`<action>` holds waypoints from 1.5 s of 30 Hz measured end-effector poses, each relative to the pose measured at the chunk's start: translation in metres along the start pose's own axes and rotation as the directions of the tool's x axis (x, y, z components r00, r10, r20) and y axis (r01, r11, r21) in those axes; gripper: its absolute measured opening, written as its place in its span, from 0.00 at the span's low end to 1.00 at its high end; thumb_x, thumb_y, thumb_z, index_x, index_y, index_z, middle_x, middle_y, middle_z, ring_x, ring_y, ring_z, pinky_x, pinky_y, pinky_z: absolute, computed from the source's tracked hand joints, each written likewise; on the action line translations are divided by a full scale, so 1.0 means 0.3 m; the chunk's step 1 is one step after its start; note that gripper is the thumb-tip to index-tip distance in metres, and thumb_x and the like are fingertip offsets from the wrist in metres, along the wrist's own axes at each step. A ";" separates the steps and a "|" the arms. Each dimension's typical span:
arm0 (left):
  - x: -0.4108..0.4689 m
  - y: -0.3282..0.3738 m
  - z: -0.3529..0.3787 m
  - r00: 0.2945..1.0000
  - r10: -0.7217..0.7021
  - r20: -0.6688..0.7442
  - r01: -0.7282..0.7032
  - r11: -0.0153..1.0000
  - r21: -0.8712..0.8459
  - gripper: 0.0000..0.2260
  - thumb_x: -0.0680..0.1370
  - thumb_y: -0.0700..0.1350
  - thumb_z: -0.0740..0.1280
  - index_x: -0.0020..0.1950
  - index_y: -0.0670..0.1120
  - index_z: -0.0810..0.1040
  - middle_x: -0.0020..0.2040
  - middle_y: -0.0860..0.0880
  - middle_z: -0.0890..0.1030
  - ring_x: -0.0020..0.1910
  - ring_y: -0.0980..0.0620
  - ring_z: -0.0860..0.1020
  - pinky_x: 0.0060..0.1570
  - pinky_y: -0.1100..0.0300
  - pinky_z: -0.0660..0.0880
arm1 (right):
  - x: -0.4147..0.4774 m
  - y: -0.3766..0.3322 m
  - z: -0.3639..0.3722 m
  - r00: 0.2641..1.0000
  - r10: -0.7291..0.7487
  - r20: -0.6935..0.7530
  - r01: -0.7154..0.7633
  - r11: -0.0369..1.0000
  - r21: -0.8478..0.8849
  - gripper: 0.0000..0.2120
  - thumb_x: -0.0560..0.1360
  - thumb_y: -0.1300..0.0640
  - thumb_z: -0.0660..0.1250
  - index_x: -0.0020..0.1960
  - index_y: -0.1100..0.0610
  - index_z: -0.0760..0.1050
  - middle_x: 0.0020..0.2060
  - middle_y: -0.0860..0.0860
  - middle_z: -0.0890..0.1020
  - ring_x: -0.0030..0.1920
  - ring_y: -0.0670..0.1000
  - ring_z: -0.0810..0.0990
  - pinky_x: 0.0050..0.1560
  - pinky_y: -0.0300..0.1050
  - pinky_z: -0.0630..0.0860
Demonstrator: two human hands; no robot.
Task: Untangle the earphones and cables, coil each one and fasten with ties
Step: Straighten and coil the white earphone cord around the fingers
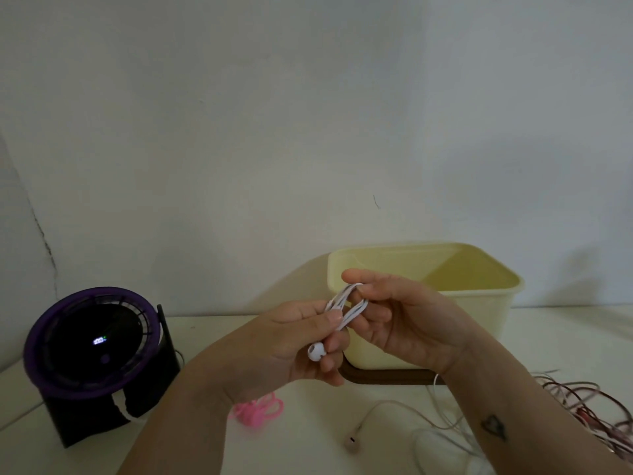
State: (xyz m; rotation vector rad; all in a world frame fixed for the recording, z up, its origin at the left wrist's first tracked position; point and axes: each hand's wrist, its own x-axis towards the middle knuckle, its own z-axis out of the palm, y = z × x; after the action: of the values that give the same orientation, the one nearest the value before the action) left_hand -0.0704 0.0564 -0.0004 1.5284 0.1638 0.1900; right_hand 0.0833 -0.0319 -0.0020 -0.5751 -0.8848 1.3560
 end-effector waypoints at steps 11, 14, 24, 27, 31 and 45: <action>0.030 -0.032 0.005 0.984 0.030 -0.176 -0.031 1.000 -0.003 0.17 0.74 0.52 0.60 0.54 0.41 0.77 0.32 0.51 0.72 0.30 0.57 0.71 0.46 0.57 0.78 | -0.032 -0.050 0.011 0.951 -0.271 -0.152 0.052 0.620 -0.783 0.05 0.72 0.65 0.70 0.42 0.58 0.83 0.33 0.54 0.83 0.29 0.46 0.77 0.35 0.36 0.76; 0.019 -0.041 0.006 0.973 0.050 -0.227 -0.068 0.995 -0.073 0.13 0.73 0.50 0.62 0.46 0.43 0.81 0.34 0.50 0.74 0.32 0.56 0.73 0.46 0.56 0.78 | -0.043 -0.054 0.023 0.944 -0.302 -0.129 0.054 0.530 -0.846 0.05 0.72 0.64 0.70 0.42 0.56 0.83 0.35 0.55 0.84 0.32 0.47 0.81 0.38 0.37 0.78; -0.126 -0.068 -0.039 0.840 0.137 -0.525 -0.108 0.990 0.086 0.07 0.76 0.40 0.65 0.50 0.44 0.82 0.29 0.53 0.75 0.30 0.60 0.74 0.41 0.65 0.78 | 0.000 0.088 0.103 0.953 -0.280 -0.117 0.047 0.518 -0.854 0.08 0.73 0.65 0.70 0.40 0.54 0.82 0.29 0.49 0.83 0.30 0.45 0.80 0.38 0.36 0.77; -0.182 -0.071 -0.060 0.810 0.151 -0.567 -0.168 0.986 0.023 0.07 0.75 0.37 0.65 0.49 0.41 0.82 0.29 0.52 0.77 0.30 0.59 0.75 0.40 0.65 0.79 | 0.021 0.120 0.135 0.965 -0.249 -0.087 0.086 0.609 -0.789 0.08 0.73 0.67 0.68 0.42 0.56 0.81 0.29 0.47 0.82 0.30 0.43 0.78 0.37 0.34 0.75; -0.242 -0.090 -0.097 0.810 0.144 -0.569 -0.210 0.976 -0.051 0.07 0.76 0.35 0.63 0.49 0.40 0.81 0.30 0.51 0.79 0.30 0.59 0.76 0.39 0.66 0.79 | 0.064 0.186 0.169 0.971 -0.222 -0.083 0.093 0.681 -0.726 0.08 0.73 0.67 0.67 0.43 0.56 0.81 0.34 0.51 0.82 0.30 0.45 0.78 0.36 0.35 0.76; -0.242 -0.279 -0.207 0.715 -0.065 -0.696 -0.145 0.960 -0.239 0.07 0.78 0.39 0.65 0.53 0.42 0.80 0.36 0.48 0.78 0.36 0.57 0.76 0.54 0.50 0.77 | 0.081 0.576 0.075 0.878 -0.358 -0.317 -0.346 -0.020 -0.938 0.08 0.72 0.48 0.68 0.47 0.50 0.74 0.41 0.46 0.78 0.39 0.45 0.73 0.38 0.38 0.69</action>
State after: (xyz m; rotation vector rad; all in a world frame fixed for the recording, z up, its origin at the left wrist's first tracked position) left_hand -0.1533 0.0978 -0.0871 1.1073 0.6846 0.8049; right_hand -0.0362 0.0161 -0.1221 -2.0195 -1.3558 0.1236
